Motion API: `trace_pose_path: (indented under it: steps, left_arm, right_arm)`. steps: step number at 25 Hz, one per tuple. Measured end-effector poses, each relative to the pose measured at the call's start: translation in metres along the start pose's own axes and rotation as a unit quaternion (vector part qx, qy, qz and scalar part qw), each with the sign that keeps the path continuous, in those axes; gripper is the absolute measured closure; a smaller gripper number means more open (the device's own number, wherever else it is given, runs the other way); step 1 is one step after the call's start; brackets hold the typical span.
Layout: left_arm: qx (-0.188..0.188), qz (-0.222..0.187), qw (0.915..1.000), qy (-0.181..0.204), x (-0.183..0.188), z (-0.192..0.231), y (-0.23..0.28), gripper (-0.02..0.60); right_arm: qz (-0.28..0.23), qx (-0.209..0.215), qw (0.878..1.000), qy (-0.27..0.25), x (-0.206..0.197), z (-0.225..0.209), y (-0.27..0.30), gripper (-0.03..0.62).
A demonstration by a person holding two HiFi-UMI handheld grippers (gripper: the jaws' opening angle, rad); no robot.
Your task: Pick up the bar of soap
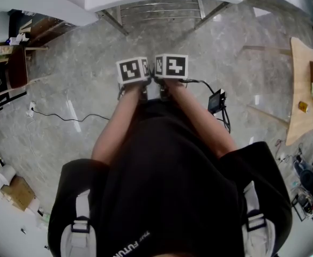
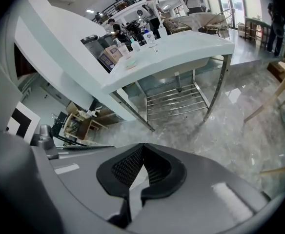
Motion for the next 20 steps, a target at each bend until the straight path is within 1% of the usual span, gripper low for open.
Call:
trace_pose_path:
  steps: [3,7,12,20]
  left_arm:
    - [-0.004,0.001,1.0000,0.007,0.020,0.006,0.002,0.584]
    - [-0.013,0.021,0.9997,0.001,0.038,0.018,0.002,0.584]
    - [-0.015,0.012,0.9998,0.003,0.069,0.040,0.001,0.584]
    - [-0.019,0.014,0.9997,0.011,0.110,0.071,-0.001,0.584]
  right_arm:
    - [0.000,-0.003,1.000,-0.004,0.019,0.007,0.006,0.580]
    - [0.001,-0.011,1.000,-0.011,0.044,0.020,0.013,0.580]
    - [0.002,-0.013,1.000,-0.018,0.071,0.040,0.025,0.580]
    - [-0.002,-0.018,1.000,-0.015,0.109,0.065,0.042,0.580]
Point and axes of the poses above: the fingertips, and each gripper's own axes: y forward along the fingers, z to its left, x out of its top, the point moved 6 cm from there along -y, backward along the fingers, and after that the axes turned 11 degrees about z, right-handed, at the moved point
